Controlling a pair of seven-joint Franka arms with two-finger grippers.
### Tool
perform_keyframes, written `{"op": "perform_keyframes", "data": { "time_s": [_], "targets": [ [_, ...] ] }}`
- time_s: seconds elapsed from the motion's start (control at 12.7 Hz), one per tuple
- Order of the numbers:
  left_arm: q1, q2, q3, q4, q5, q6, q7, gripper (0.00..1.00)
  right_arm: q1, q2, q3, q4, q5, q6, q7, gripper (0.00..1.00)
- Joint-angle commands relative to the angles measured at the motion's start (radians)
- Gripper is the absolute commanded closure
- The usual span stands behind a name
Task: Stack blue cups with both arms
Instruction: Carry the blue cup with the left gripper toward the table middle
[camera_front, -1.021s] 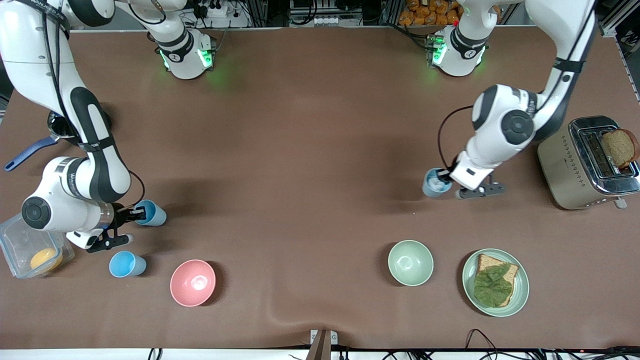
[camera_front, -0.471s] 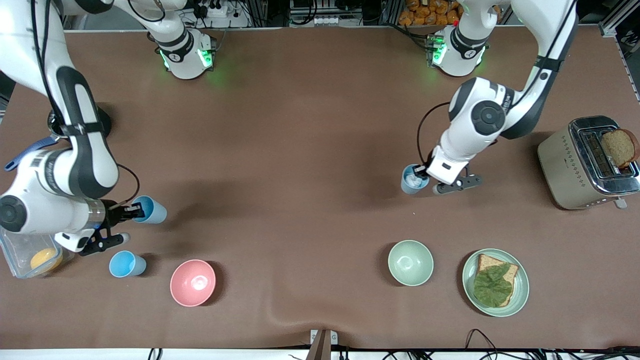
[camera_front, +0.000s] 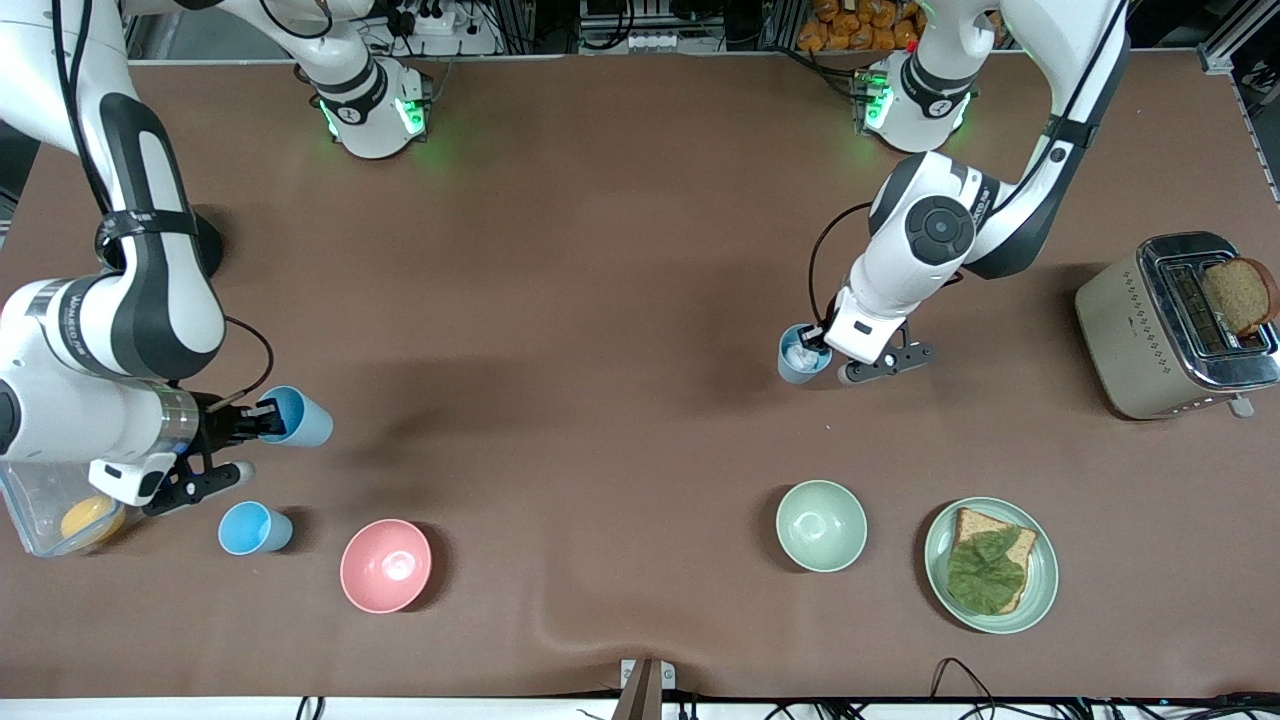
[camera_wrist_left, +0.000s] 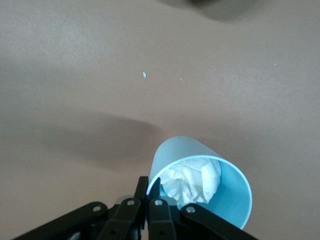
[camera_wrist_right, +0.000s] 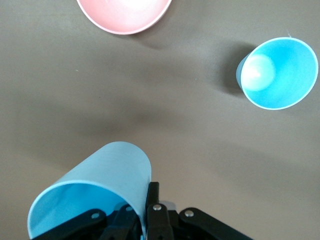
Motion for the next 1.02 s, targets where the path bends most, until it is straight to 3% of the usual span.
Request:
{"op": "perform_keyframes", "data": {
  "time_s": [0.0,0.24,0.63,0.94],
  "targets": [
    [-0.018,0.017,0.000,0.033,-0.022,-0.018,-0.023,1.00,0.001,-0.019,0.017,0.023,0.015,-0.016,-0.002,1.00],
    [-0.040,0.027,0.000,0.045,-0.022,-0.019,-0.054,1.00,0.010,-0.019,0.018,0.042,0.012,-0.016,-0.014,1.00],
    [-0.054,0.028,0.000,0.060,-0.024,-0.020,-0.062,1.00,0.023,-0.015,0.007,0.093,-0.040,0.015,-0.229,1.00],
    [-0.064,0.021,-0.003,0.099,-0.020,-0.027,-0.095,1.00,0.026,-0.015,0.009,0.093,-0.063,0.029,-0.244,1.00]
  ]
}}
